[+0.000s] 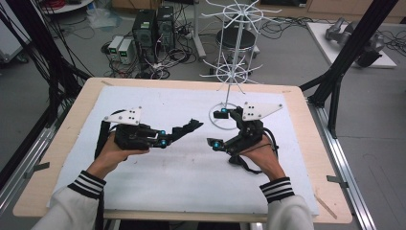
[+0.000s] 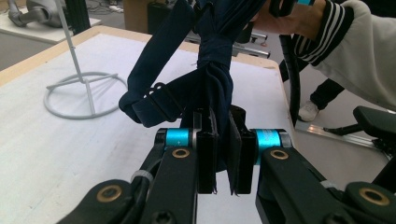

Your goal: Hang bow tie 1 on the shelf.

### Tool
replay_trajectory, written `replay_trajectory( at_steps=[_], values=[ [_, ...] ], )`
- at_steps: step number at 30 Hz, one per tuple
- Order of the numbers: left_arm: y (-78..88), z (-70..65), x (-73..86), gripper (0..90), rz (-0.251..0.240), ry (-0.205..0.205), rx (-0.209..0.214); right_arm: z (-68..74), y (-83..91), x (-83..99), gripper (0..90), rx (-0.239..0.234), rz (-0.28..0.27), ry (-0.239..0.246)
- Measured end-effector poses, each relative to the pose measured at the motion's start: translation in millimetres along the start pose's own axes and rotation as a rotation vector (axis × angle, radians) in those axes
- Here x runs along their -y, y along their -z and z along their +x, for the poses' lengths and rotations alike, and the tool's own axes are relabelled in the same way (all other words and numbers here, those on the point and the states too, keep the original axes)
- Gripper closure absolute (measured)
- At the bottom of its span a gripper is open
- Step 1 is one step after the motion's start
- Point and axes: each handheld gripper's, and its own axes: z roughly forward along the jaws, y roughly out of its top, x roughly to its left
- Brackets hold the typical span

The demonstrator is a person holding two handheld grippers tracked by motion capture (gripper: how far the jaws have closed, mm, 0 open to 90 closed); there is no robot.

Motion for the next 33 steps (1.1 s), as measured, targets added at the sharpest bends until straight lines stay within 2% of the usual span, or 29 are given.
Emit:
replay_trajectory(
  at_steps=[4,9,18,23,33],
  values=[
    [-2.2,-1.5,-0.6,83.4,0.005,-0.005,0.004,0.0,-7.8,-4.3,8.0,-0.023,0.017,0.013],
    [-5.6,-2.7,-1.4,83.4,0.012,-0.007,0.013,1.5,-16.2,-8.4,14.9,-0.067,0.048,0.045],
    [-8.2,-3.1,-2.2,83.5,0.019,-0.009,0.007,3.5,-22.2,-11.8,26.8,-0.104,0.075,0.069],
    [-9.1,-3.2,-2.7,83.6,0.038,-0.019,0.010,4.0,-24.8,-11.6,33.5,-0.112,0.089,0.088],
    [-9.2,-3.3,-4.2,83.6,0.034,-0.014,0.011,5.2,-26.4,-13.3,41.9,-0.109,0.093,0.112]
  ],
)
